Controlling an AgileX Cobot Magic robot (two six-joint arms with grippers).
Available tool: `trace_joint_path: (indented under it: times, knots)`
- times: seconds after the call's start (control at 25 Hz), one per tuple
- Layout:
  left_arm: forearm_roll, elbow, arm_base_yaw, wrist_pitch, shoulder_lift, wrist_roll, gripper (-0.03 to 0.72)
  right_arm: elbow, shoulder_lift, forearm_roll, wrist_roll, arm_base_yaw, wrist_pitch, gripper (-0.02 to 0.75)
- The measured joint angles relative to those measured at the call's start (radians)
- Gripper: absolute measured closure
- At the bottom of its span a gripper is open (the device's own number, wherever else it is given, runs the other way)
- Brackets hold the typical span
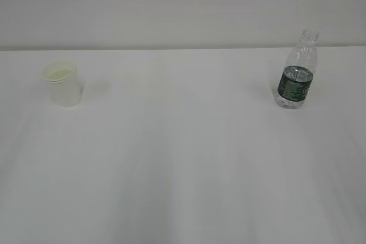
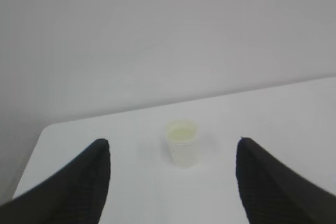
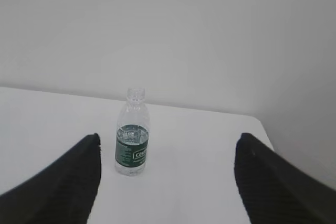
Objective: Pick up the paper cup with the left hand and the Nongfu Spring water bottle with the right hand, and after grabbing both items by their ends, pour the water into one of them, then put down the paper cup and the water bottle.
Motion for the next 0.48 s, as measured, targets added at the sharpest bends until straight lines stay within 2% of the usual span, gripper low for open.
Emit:
trace_joint_path:
  times: [0.28,0.48]
  knots:
    - [-0.031,0.0,0.0,0.101,0.0,0.0,0.151,-0.029,-0.011,0.01,-0.009,0.0,0.142,0.147]
    - [-0.038,-0.04,0.0,0.204,0.0,0.0,0.181,-0.046,-0.011,0.085,-0.082,0.0,0.231,0.147]
